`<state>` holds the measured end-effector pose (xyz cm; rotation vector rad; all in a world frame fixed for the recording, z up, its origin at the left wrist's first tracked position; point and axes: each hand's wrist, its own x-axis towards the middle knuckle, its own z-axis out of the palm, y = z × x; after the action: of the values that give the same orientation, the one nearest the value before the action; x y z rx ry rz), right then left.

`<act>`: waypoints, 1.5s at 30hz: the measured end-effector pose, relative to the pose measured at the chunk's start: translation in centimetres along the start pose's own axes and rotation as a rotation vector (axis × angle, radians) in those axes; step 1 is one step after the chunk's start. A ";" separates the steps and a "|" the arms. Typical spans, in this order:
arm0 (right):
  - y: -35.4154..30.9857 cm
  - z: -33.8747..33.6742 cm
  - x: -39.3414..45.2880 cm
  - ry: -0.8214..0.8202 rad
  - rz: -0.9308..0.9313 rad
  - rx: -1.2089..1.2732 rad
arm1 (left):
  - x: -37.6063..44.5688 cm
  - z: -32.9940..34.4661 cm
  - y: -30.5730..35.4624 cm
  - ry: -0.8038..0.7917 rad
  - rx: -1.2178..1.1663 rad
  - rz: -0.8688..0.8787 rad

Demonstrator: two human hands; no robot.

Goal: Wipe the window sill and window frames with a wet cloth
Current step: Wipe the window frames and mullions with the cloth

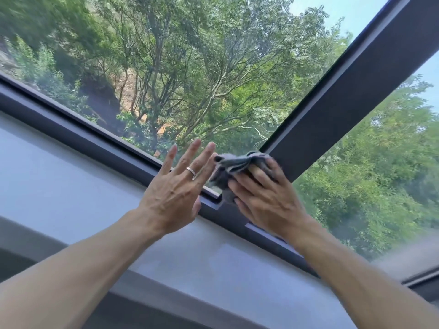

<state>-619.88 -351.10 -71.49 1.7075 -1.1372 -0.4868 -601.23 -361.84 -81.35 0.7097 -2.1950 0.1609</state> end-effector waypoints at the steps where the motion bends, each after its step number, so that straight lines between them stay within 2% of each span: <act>1: 1.4 -0.6 0.2 0.038 0.074 0.000 | 0.3 -0.2 0.0 0.007 -0.005 -0.009; 4: 0.7 -0.7 0.1 0.069 0.171 0.046 | 1.0 -0.4 0.4 0.033 -0.019 -0.013; 8: -4.9 1.0 -0.9 -0.093 -0.055 0.107 | 2.0 -1.3 0.4 0.072 -0.013 0.004; 10: -2.9 0.3 -0.2 -0.072 -0.119 0.111 | 2.3 -1.9 0.4 0.091 -0.016 -0.007; 14: 4.0 -2.2 1.5 0.094 0.075 0.066 | 3.3 -2.7 0.6 0.112 -0.011 -0.043; 16: 4.1 -2.4 1.7 0.116 0.197 0.077 | 4.3 -2.8 0.7 0.115 -0.011 -0.063; 18: 1.9 -1.8 1.6 0.090 0.231 0.117 | 5.4 -2.6 0.9 0.115 -0.013 -0.075; 20: 0.7 -1.5 1.0 0.032 0.098 0.149 | 6.1 -2.5 1.2 0.077 0.002 -0.078; 22: 2.9 -2.2 1.1 0.016 -0.038 0.131 | 6.1 -2.3 1.4 0.038 0.010 -0.086; 23: 4.7 -2.8 1.5 0.042 -0.042 0.103 | 6.1 -2.2 1.5 0.032 0.013 -0.091; 26: 9.3 -4.4 3.2 0.172 0.183 0.061 | 5.9 -2.3 1.6 0.009 0.018 -0.109; 28: 9.1 -4.4 3.1 0.198 0.266 0.080 | 6.1 -2.5 2.3 0.030 0.008 -0.120; 30: 7.2 -3.3 2.5 0.145 0.224 0.113 | 6.4 -2.7 3.2 0.051 -0.005 -0.133; 32: 5.9 -2.7 1.7 0.080 0.103 0.153 | 6.9 -3.1 4.0 0.054 -0.014 -0.145; 35: 8.5 -3.6 1.6 0.075 -0.056 0.152 | 7.8 -4.1 5.1 0.044 -0.021 -0.186; 36: 9.9 -4.2 2.0 0.111 -0.041 0.132 | 8.0 -4.5 5.3 0.034 -0.028 -0.201; 38: 12.0 -5.0 2.7 0.175 0.106 0.109 | 8.5 -5.3 5.8 0.008 -0.037 -0.221; 40: 11.3 -5.1 2.7 0.194 0.213 0.142 | 8.6 -5.9 5.8 -0.009 -0.021 -0.240; 42: 9.0 -4.3 1.9 0.162 0.183 0.176 | 8.7 -6.5 5.6 -0.018 -0.004 -0.233; 45: 7.9 -4.0 1.1 0.075 0.031 0.191 | 8.7 -7.9 4.8 0.015 0.044 -0.166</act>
<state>-620.02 -350.54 -62.61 1.8535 -1.1845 -0.2995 -603.10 -358.96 -69.16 0.9089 -2.1125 0.1297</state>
